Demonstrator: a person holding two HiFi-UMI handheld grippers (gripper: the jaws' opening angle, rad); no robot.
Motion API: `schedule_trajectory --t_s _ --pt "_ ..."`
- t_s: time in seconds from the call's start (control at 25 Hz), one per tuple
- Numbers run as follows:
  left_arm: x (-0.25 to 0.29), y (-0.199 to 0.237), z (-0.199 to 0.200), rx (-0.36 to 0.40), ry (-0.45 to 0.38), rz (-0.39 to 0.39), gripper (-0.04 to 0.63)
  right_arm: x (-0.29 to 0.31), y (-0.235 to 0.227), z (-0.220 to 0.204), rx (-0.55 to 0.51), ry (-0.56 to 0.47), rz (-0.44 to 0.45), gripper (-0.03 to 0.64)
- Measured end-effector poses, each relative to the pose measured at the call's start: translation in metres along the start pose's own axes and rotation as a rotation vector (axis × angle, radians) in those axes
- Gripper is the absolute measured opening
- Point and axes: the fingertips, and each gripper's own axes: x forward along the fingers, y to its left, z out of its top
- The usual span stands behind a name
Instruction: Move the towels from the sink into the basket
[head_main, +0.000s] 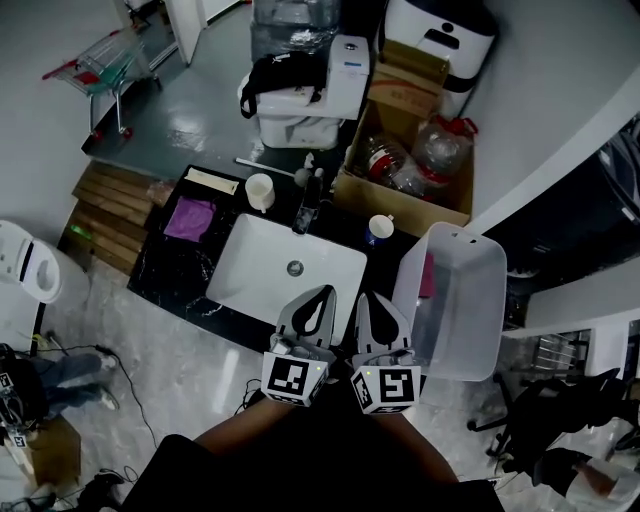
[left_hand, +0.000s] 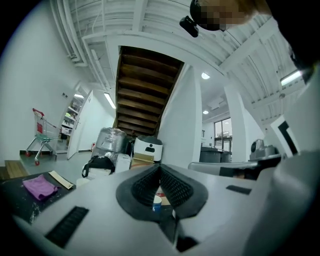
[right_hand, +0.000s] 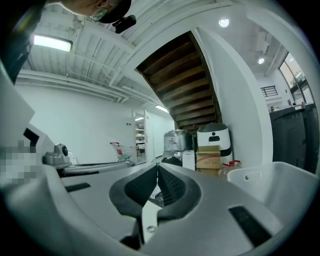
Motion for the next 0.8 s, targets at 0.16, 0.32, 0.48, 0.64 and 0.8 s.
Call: schedule_trajectory --t_s 0.16,0.32,0.48,0.64,0.8 --pt "-0.017 -0.024 0.005 0.001 -0.001 0.060 0.012 -0.022 -0.008 0.001 0.015 0.002 0.042 0.020" --pt "-0.033 -0.034 0.002 0.024 0.004 0.122 0.013 -0.037 -0.006 0.002 -0.043 -0.026 0.100 0.020" --pt "-0.062 -0.028 -0.006 0.040 0.008 0.219 0.014 -0.047 0.014 -0.022 -0.032 0.002 0.187 0.020" --pt "-0.093 -0.016 -0.010 0.050 -0.001 0.303 0.014 -0.054 0.042 -0.035 0.000 0.031 0.266 0.020" --pt "-0.117 0.000 -0.004 0.050 -0.030 0.373 0.014 -0.057 0.074 -0.039 -0.004 0.037 0.339 0.020"
